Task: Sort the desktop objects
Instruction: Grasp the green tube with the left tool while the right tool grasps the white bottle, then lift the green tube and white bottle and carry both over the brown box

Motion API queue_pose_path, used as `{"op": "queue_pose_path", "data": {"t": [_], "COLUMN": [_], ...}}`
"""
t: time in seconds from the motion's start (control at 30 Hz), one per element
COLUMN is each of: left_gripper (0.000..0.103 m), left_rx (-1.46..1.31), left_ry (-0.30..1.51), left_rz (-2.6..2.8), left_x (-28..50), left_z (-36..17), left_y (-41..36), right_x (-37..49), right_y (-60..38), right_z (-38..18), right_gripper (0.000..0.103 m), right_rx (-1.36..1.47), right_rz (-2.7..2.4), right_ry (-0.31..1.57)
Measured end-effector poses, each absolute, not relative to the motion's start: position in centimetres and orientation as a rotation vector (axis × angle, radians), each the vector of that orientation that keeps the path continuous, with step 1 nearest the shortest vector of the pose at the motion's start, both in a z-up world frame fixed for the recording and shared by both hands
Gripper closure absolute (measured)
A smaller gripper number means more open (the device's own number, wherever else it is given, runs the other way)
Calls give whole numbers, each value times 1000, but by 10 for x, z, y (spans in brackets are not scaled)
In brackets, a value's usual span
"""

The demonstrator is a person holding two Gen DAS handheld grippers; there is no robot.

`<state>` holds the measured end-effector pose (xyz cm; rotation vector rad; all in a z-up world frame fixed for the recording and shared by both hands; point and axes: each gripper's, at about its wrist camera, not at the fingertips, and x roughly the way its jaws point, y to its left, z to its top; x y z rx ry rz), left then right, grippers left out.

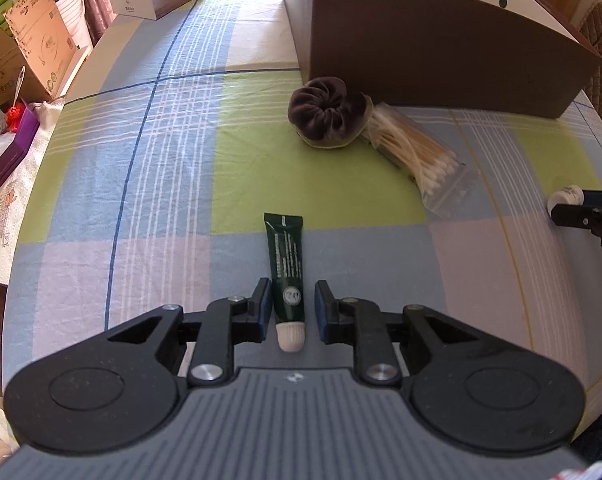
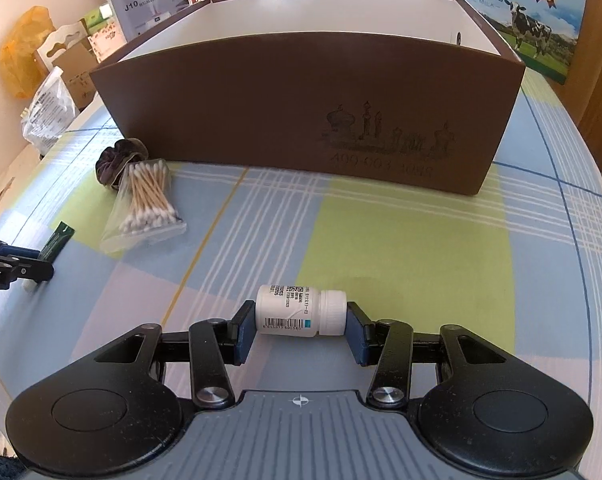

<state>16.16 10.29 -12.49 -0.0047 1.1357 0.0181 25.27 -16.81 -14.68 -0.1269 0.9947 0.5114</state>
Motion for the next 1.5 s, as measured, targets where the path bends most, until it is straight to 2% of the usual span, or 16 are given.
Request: {"op": "queue_pose_path", "data": {"t": [0.03,0.1,0.43,0.93,1.5], "left_gripper": [85,91,91,91,91], "left_rx": [4,14,-20,-64,-70], "left_ry": [1136,1136,1119,959,848], "left_rz": [13,2,-27,-124,-230], "left_x": [161,159,154,164,236], "left_z": [-125,-124,-116,-50,-9], "left_y": [102,100,93,72,42], "right_x": [252,251,248,256,294], "right_y": [-168,-167,-164,-170,-173], "right_z": [-147,-147,-139,-106,-36], "right_gripper": [59,59,59,59,59], "right_rx": [-127,-128,-128,-85,-27], "right_rz": [513,518,543,545,565], "right_ry": [995,995,977,905,735]}}
